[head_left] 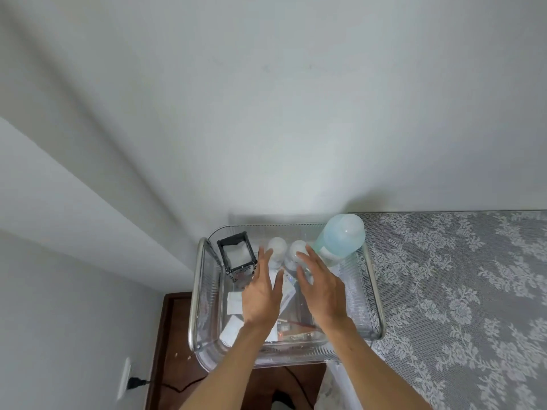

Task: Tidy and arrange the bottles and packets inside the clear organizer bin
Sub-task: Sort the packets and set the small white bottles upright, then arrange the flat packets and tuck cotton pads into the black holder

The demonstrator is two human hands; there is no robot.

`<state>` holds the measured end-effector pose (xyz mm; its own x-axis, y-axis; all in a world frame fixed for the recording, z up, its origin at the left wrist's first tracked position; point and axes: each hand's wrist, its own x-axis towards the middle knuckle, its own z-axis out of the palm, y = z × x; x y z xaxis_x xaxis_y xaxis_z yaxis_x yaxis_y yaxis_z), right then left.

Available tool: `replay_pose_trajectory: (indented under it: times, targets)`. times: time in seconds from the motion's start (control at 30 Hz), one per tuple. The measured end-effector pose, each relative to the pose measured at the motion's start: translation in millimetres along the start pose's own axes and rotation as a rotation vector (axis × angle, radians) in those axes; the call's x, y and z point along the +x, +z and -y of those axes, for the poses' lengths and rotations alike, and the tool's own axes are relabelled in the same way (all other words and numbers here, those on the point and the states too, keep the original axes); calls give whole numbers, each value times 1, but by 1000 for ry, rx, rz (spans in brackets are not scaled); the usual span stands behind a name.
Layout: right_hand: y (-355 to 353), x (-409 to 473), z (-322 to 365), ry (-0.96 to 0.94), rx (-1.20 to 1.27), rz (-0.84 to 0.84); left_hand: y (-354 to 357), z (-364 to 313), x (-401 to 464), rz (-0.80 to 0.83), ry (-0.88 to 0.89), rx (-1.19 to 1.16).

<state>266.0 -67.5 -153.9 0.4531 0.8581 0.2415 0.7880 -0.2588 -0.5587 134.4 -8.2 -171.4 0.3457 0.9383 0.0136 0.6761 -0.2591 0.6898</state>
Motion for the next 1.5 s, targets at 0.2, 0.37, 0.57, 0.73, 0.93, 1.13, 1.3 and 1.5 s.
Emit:
replay_pose_trajectory:
  times: [0.2,0.37,0.57,0.73,0.93,1.13,1.3,1.5]
  targets:
    - [-11,-20,-1,-127,23,111,-42,26,-44,129,109,50]
    - [3,-38,0,-88,18,224,-63,44,-50,145,-47,47]
    - [39,-53,5,17,46,381,-53,48,-38,240,-330,129]
    - [64,-42,10,116,27,291,-42,62,-30,257,-475,203]
    - [89,-25,7,172,-40,280,-28,77,-26,281,-513,297]
    - [95,-26,1,195,-40,317,-20,86,-23,217,-512,157]
    - [86,-36,1,196,-35,355,-22,84,-20,220,-463,159]
    - [80,-41,-3,239,16,421,-27,78,-17,235,-409,196]
